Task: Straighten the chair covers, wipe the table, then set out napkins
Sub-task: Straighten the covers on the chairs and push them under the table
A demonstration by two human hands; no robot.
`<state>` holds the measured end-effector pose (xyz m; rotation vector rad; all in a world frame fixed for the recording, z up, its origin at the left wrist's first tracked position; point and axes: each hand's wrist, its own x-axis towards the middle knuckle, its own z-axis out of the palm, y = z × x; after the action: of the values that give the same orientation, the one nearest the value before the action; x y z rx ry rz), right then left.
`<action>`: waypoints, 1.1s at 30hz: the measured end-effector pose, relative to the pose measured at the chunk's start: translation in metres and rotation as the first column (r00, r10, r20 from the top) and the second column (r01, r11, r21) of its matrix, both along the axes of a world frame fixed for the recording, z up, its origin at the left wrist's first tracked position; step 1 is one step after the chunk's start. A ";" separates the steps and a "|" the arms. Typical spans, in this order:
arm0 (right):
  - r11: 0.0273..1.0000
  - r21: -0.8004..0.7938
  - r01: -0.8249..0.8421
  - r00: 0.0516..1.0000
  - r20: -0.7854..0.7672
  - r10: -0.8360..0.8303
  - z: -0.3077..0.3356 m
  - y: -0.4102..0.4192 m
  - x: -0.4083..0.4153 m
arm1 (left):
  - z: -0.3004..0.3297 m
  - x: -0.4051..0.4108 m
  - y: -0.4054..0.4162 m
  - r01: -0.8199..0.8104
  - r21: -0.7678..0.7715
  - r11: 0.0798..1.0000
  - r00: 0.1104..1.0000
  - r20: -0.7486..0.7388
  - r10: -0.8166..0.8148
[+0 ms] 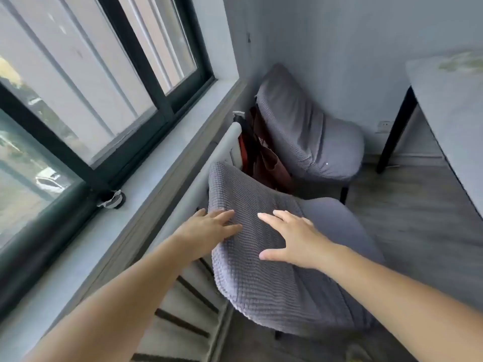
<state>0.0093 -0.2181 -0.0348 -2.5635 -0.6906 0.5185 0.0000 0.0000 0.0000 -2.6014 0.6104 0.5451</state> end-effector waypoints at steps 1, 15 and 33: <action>0.999 0.013 0.044 0.999 -0.032 -0.043 -0.001 0.014 -0.013 | -0.003 -0.002 0.009 0.064 0.018 0.998 0.998 0.007 -0.064; 0.919 -0.055 0.392 0.920 0.030 -0.390 -0.033 0.088 -0.090 | -0.046 0.010 0.013 0.200 -0.204 0.958 0.975 0.138 -0.175; 0.832 -0.123 0.541 0.841 0.089 -0.533 0.012 -0.149 -0.105 | -0.024 0.033 -0.128 0.447 -0.309 0.840 0.882 0.305 -0.358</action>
<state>-0.0953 -0.3669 -0.0230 -2.7458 0.0817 0.3169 0.0328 -0.1283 -0.0238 -2.6923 1.2461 -0.0273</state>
